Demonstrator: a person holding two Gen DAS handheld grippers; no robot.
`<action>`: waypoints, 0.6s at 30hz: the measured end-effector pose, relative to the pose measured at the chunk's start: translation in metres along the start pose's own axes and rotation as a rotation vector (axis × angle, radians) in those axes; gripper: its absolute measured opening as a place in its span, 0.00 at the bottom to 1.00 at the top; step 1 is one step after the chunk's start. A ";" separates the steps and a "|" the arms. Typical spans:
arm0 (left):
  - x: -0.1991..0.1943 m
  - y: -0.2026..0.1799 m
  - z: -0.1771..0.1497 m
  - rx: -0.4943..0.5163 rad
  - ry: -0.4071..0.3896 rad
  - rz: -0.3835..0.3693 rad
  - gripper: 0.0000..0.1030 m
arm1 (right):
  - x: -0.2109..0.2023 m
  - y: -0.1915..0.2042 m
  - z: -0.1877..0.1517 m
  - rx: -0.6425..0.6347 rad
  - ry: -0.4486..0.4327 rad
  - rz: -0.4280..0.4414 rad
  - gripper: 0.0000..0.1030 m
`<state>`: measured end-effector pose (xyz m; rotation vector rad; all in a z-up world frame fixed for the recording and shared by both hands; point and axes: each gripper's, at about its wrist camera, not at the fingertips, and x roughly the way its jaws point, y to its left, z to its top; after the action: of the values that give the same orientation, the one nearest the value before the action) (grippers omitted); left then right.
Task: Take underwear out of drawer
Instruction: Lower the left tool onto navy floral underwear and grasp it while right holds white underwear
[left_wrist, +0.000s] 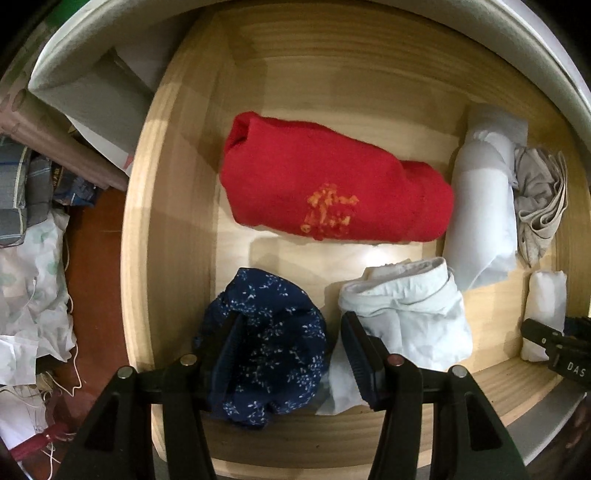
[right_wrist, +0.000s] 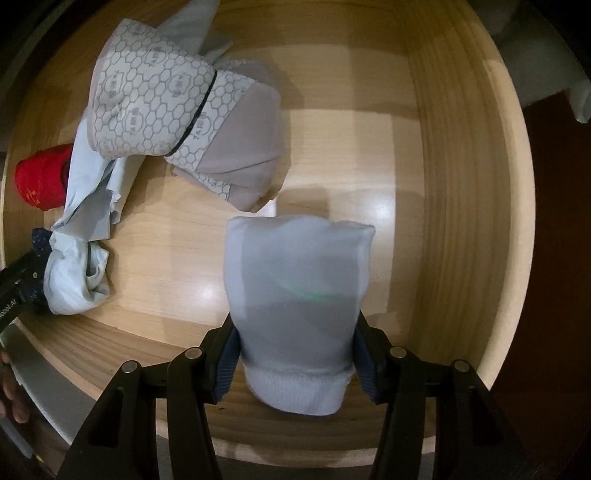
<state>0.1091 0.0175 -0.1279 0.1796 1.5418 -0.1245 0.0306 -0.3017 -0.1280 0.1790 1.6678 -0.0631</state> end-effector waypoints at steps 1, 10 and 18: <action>0.001 0.001 0.000 -0.002 0.004 0.002 0.53 | 0.000 0.000 0.000 0.000 0.001 -0.001 0.49; 0.009 -0.001 -0.001 -0.007 0.078 -0.031 0.51 | -0.001 -0.004 0.001 0.001 0.000 -0.003 0.49; 0.012 -0.003 -0.002 -0.002 0.065 0.007 0.28 | 0.001 -0.003 -0.001 0.001 -0.002 -0.007 0.49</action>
<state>0.1067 0.0153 -0.1395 0.1889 1.6060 -0.1126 0.0288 -0.3041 -0.1286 0.1739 1.6663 -0.0688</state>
